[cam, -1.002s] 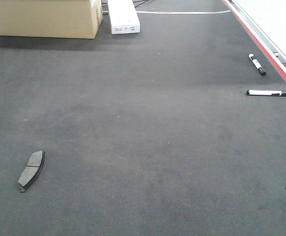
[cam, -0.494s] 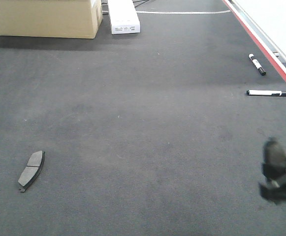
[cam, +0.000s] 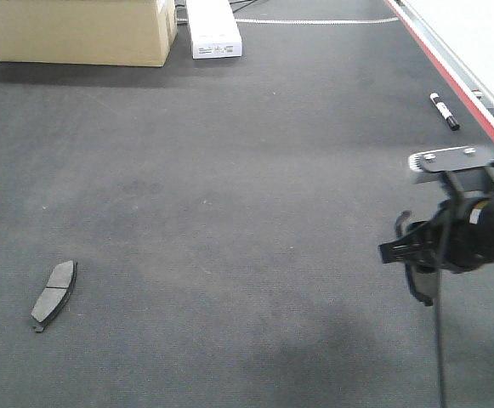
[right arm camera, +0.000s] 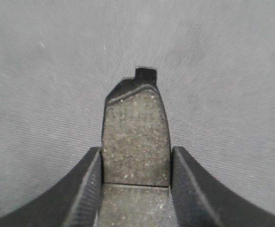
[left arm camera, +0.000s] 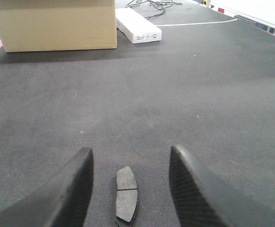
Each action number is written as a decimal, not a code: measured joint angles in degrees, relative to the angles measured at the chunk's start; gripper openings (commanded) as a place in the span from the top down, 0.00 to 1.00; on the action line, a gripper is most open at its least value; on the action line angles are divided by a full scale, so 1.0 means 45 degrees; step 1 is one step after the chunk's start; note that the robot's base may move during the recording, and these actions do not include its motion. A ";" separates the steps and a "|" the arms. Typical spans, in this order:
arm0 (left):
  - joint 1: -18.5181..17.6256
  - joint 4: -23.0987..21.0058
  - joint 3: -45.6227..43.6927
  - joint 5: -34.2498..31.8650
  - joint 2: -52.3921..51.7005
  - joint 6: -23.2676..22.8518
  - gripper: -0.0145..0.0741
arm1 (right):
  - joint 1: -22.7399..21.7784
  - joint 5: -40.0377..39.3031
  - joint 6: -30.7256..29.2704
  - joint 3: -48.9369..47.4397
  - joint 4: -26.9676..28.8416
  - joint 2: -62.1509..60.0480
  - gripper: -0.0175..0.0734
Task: Move and align brake pads A on conveyor
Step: 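Lower the right gripper's pad onto the belt beside the other pad and release, then raise both open grippers away from the placed pads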
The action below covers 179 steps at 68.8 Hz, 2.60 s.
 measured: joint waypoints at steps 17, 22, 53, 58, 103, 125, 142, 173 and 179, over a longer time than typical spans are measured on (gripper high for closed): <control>0.0000 0.0000 0.0000 0.0000 0.0000 0.0000 0.45 | 0.0000 0.1184 -0.0228 -0.1491 0.0000 0.2462 0.78; 0.0000 0.0000 0.0000 0.0000 0.0000 0.0000 0.45 | 0.0000 0.1376 -0.0228 -0.1921 -0.0011 0.3046 0.78; 0.0000 0.0000 0.0000 0.0000 0.0000 0.0000 0.45 | 0.0000 0.2979 -0.0536 -0.3835 -0.0011 0.5479 0.74; 0.0000 0.0000 0.0000 0.0000 0.0000 0.0000 0.45 | 0.0000 0.2998 -0.0536 -0.3909 -0.0011 0.5621 0.71; 0.0000 0.0000 0.0000 0.0000 0.0000 0.0000 0.45 | 0.0000 0.3293 0.0389 -0.3905 -0.0011 0.4934 0.36; 0.0000 0.0000 0.0000 0.0000 0.0000 0.0000 0.45 | 0.0000 0.1684 0.0680 -0.1193 -0.0143 0.0926 0.40; 0.0000 0.0000 0.0000 0.0000 0.0000 0.0000 0.45 | 0.0000 0.0378 0.0680 0.1280 -0.0103 -0.3393 0.40; 0.0000 0.0000 0.0000 0.0000 0.0000 0.0000 0.45 | 0.0000 -0.1375 0.0644 0.5132 -0.0054 -1.0872 0.40; 0.0000 0.0000 0.0000 0.0000 0.0000 0.0000 0.45 | 0.0000 -0.1852 0.0569 0.5818 -0.0054 -1.2013 0.40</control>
